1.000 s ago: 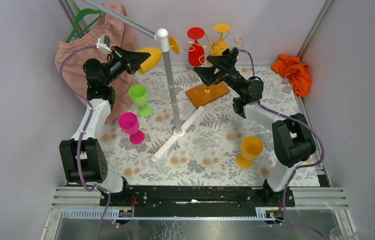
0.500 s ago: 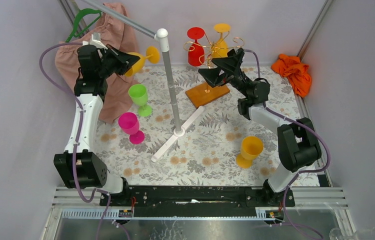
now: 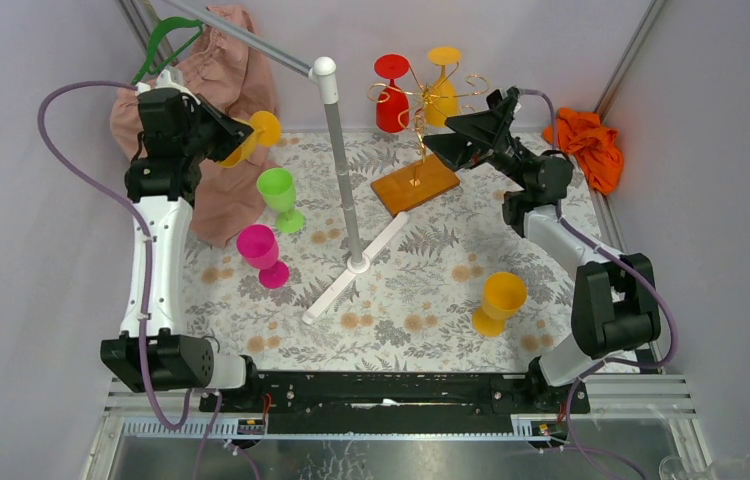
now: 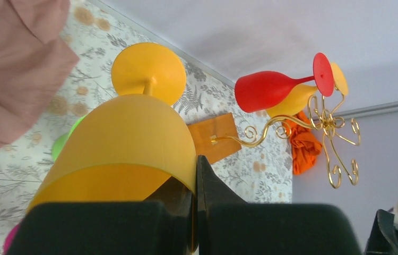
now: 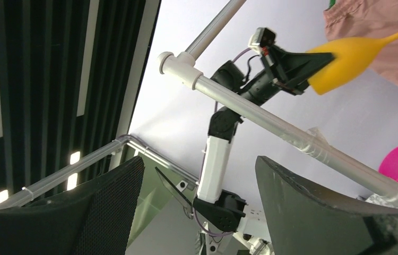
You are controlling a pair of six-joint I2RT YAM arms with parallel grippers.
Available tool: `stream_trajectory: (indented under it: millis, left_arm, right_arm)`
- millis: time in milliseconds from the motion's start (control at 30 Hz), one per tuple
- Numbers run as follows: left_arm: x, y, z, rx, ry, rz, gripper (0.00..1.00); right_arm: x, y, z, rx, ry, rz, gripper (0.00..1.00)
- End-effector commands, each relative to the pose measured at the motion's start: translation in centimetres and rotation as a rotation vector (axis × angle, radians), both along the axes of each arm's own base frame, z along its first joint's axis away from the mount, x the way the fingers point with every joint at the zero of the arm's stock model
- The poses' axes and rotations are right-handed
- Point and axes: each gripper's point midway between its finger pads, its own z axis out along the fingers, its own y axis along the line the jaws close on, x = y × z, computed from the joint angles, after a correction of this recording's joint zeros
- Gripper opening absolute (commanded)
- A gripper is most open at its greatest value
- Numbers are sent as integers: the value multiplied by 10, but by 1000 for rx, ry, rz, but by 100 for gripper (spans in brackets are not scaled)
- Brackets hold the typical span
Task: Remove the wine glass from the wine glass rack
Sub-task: Place the wine glass at the center of the board.
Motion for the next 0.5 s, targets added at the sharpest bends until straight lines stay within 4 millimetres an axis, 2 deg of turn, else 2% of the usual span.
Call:
stream_trajectory:
  millis: [0, 233, 467]
  left_arm:
    - [-17, 24, 14, 120, 4, 86, 0]
    - [-50, 42, 6, 243, 111, 138, 0]
    - [-89, 61, -20, 340, 247, 211, 0]
  right_arm:
    - [-13, -19, 8, -46, -83, -27, 85]
    - [8, -54, -8, -134, -56, -126, 85]
    - [19, -64, -20, -221, -41, -178, 85]
